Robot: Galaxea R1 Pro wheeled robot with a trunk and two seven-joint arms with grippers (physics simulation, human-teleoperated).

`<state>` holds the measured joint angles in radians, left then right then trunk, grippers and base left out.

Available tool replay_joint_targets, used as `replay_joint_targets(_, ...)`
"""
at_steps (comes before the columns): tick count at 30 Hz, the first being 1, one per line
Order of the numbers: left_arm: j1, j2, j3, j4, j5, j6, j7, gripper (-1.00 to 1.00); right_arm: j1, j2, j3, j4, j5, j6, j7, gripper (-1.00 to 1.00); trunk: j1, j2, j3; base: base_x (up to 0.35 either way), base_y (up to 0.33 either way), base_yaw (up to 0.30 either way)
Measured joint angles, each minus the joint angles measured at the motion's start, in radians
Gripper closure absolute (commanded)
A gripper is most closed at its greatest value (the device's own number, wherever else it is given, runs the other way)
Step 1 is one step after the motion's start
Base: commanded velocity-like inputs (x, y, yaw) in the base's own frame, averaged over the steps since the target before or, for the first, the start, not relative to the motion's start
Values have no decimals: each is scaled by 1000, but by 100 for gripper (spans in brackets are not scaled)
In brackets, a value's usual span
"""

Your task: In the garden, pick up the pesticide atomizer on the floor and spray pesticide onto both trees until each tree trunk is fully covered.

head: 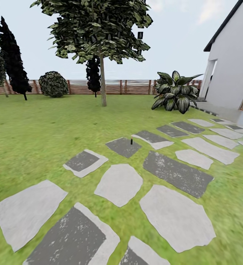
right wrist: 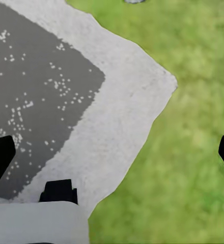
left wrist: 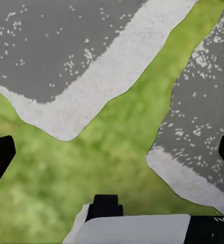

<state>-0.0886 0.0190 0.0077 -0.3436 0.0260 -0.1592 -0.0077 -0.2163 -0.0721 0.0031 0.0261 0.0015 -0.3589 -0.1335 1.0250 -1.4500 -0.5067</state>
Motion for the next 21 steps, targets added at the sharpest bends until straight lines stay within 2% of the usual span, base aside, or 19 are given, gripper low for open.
replay_joint_targets(11,0,0,0,0,0,0,0,-100,0,0,0,0,0,0,0,-100,0,0,0,304,-159,0)
replay_joint_targets(21,0,0,0,0,0,0,1,-100,0,5,2,3,0,0,4,-100,0,0,0,304,-23,0)
